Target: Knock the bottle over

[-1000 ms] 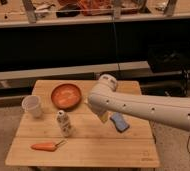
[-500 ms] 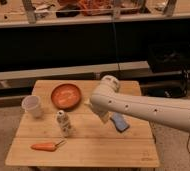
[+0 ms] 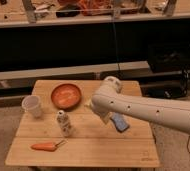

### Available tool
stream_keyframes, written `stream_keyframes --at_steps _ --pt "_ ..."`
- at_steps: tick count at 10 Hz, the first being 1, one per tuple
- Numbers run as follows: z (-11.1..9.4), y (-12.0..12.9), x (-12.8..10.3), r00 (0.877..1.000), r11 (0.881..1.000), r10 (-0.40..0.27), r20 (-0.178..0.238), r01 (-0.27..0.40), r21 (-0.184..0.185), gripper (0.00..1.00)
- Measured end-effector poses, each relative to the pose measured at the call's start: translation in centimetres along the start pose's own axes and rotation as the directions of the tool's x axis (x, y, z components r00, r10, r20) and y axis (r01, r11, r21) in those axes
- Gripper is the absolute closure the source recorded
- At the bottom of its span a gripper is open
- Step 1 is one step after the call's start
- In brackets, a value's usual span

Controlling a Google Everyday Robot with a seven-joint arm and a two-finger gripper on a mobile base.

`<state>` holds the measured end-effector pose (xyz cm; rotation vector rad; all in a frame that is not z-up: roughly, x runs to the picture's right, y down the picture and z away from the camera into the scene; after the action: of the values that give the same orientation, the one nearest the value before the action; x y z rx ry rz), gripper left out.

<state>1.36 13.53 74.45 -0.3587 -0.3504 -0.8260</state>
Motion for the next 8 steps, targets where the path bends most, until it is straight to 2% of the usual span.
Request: stream_keyframes --at_steps 8 --pt "0.21 -0.03 -0.73 0.996 0.996 -0.089 0.031 0.089 0.006 0.2"
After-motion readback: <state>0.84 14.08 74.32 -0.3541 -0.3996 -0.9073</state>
